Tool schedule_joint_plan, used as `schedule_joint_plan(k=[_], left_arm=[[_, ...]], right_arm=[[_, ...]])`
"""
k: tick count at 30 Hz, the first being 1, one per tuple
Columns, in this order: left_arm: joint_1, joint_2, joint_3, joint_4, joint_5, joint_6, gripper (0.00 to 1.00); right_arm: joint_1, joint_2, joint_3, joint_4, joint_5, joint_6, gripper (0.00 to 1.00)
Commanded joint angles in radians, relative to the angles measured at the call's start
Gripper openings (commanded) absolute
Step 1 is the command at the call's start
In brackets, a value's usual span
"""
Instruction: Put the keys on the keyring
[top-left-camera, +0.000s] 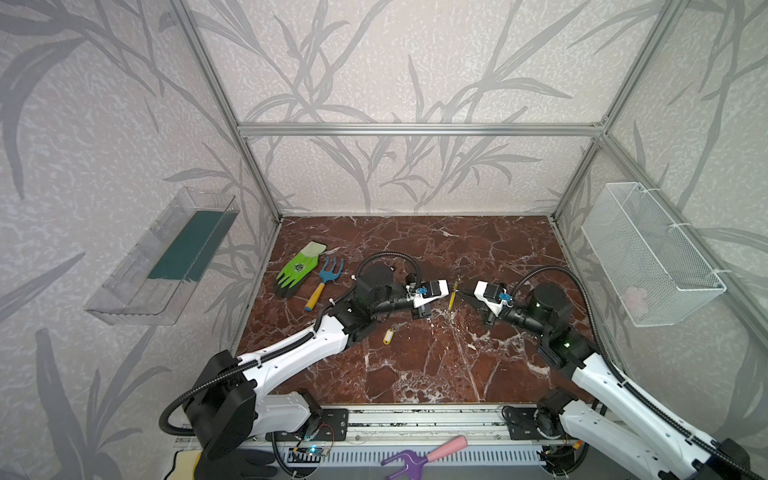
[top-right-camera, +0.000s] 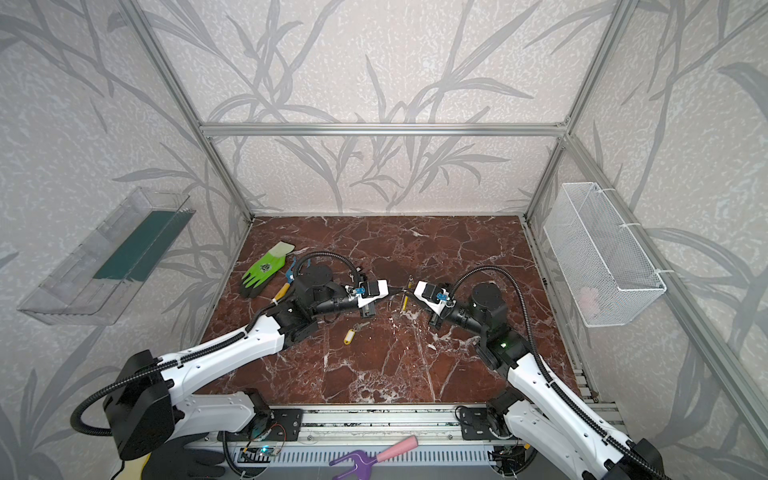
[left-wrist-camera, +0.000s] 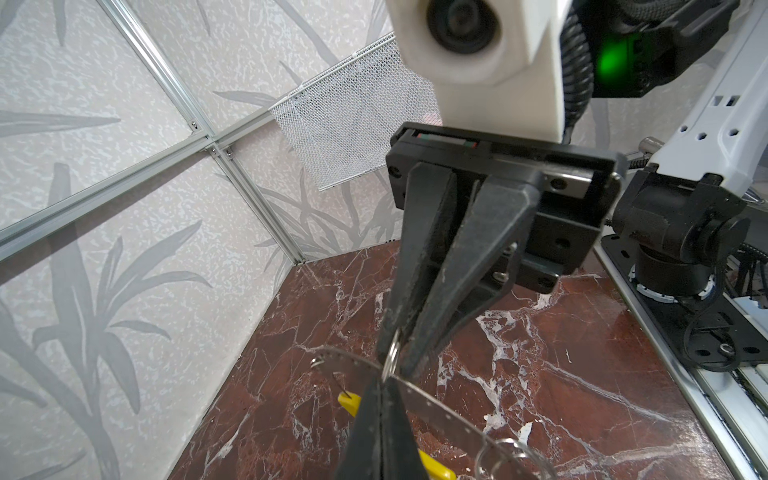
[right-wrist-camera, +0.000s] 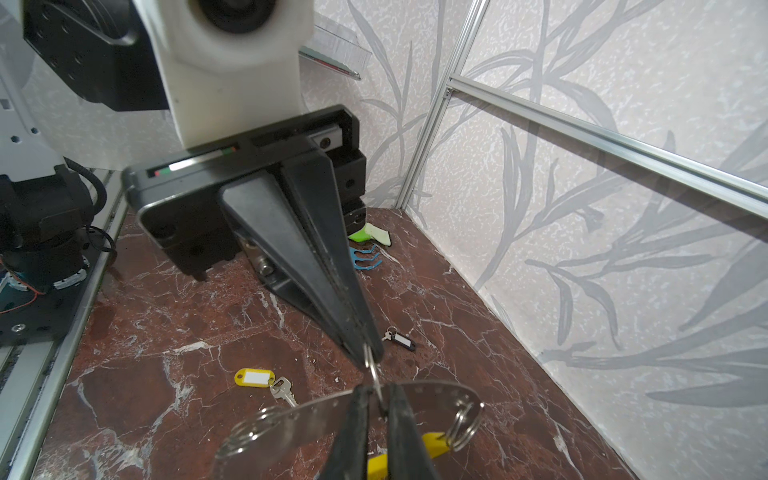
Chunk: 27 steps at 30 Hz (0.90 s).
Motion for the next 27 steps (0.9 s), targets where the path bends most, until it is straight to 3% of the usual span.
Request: schedule_joint_plan(k=[1, 7, 10, 13, 15, 22, 27], left_arm=[[0.006, -0.028, -0.004, 0.046, 0.027, -0.019, 0.00], [0.009, -0.023, 0.000, 0.043, 0.031, -0.024, 0.00], [0.009, -0.021, -0.003, 0.043, 0.006, -0.018, 0.00], [0.010, -0.033, -0.016, 0.037, -0.054, 0.006, 0.21], [0.012, -0.049, -0.024, 0.031, -0.091, 0.018, 0.27], [0.011, -0.080, -0.027, -0.039, -0.204, 0.085, 0.33], [0.032, -0.084, -0.015, -0.126, -0.385, 0.048, 0.40]], right_arm=[[-0.002, -0.005, -0.012, 0.049, -0.031, 0.012, 0.10], [-0.002, -0.003, -0.012, 0.063, -0.045, 0.011, 0.00], [-0.002, -0.003, -0.013, 0.062, -0.029, 0.008, 0.00], [-0.002, -0.010, -0.014, 0.046, 0.028, -0.005, 0.00], [-0.003, -0.013, -0.005, 0.015, 0.068, -0.012, 0.00], [-0.002, 0.009, 0.029, -0.042, 0.134, -0.029, 0.00], [-0.002, 0.030, 0.056, -0.105, 0.166, -0.027, 0.00]])
